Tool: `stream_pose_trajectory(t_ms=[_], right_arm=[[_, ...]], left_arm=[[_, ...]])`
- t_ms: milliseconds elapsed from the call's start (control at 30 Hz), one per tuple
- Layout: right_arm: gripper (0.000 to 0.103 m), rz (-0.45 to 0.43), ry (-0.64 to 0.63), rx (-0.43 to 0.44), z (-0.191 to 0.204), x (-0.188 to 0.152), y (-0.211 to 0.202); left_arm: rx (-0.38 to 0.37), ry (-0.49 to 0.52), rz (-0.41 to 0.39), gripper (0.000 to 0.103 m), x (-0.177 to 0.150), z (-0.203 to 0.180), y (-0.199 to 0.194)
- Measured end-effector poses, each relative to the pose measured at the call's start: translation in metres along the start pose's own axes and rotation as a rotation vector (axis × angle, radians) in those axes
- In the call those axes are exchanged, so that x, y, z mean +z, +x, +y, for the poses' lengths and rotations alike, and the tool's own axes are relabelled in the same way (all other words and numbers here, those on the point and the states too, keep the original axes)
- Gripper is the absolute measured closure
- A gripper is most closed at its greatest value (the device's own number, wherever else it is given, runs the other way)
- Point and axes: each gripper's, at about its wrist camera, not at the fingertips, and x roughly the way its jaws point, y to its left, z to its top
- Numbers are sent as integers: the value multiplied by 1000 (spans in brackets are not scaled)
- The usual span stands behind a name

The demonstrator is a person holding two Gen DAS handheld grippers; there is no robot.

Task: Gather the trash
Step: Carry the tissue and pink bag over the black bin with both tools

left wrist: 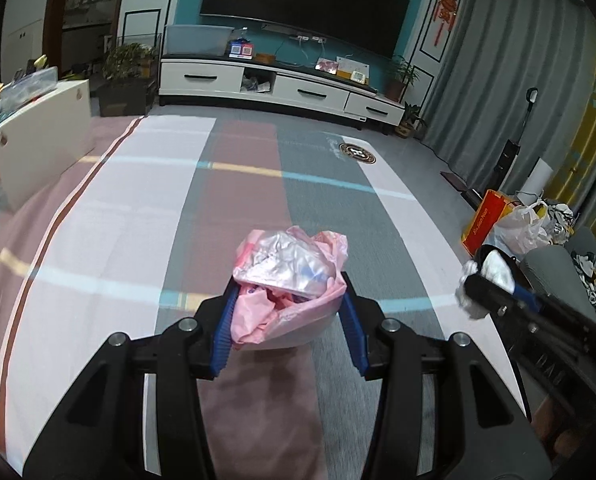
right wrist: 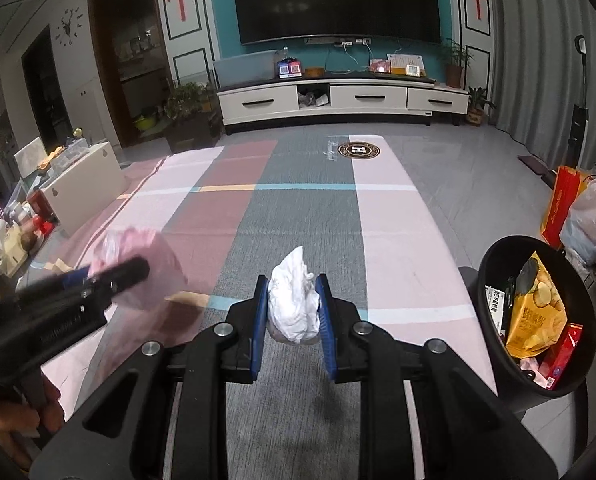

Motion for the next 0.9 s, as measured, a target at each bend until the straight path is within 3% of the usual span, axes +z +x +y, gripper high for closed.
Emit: stream_pose_trajectory(t_ms=[467, 900], right_arm=[[79, -49, -10, -44, -8, -2, -28], [79, -60, 13, -71, -24, -4, -35]], left_arm=[[-28, 12, -38, 54, -11, -7, -31], [-68, 29, -31, 53, -8, -21, -27]])
